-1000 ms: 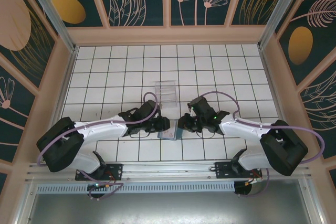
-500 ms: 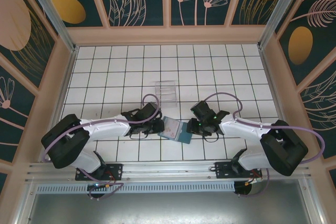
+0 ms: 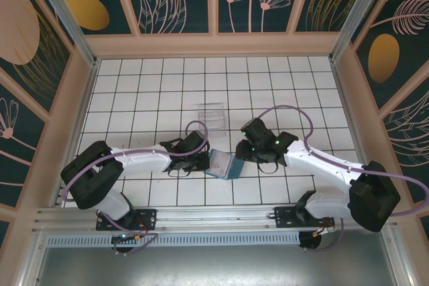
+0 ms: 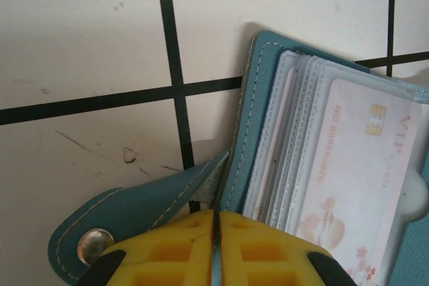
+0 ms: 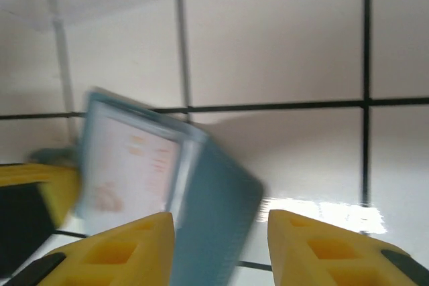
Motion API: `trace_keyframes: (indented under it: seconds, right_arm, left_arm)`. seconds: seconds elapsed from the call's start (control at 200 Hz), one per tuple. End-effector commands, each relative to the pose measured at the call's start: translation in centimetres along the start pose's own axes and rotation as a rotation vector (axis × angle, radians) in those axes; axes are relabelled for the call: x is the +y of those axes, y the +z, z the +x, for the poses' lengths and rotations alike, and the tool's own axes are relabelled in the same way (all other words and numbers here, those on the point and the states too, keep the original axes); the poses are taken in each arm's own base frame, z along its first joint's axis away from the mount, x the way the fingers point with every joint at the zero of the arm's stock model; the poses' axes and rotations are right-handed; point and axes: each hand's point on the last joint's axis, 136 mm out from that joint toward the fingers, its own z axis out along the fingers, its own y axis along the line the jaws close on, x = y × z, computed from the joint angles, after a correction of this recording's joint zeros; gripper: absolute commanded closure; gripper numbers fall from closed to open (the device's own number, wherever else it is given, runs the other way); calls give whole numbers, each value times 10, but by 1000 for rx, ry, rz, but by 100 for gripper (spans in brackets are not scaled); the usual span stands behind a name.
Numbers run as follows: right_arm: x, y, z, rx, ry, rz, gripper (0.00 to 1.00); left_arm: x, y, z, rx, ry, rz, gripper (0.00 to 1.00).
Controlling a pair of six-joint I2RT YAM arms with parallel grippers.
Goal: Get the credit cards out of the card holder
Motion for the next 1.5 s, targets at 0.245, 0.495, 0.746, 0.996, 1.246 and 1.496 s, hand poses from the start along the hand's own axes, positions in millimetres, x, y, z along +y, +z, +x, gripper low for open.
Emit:
trace_keyframes:
  seconds: [0.245, 0.495, 0.746, 0.996, 1.246, 1.496]
  right_arm:
    - [65, -15, -4, 35, 64, -225, 65]
    - [50, 21, 37, 133, 117, -240, 76]
    - [-9, 49, 60, 176, 141, -129, 84]
    - [-18, 57, 51, 141, 126, -167, 86]
    - [-5, 66, 41, 133, 73, -211, 87]
    - [4, 77, 28, 147, -8, -173, 87]
  left_arm:
    - [-13, 1, 15, 61, -34, 111, 89]
    - [-10, -1, 39, 119, -98, 191, 88]
    - [-14, 0, 51, 172, -98, 245, 86]
    - [-25, -15, 21, 66, -45, 199, 73]
    - [-38, -31, -3, -28, -46, 206, 72]
    - [-16, -38, -5, -59, -56, 90, 72]
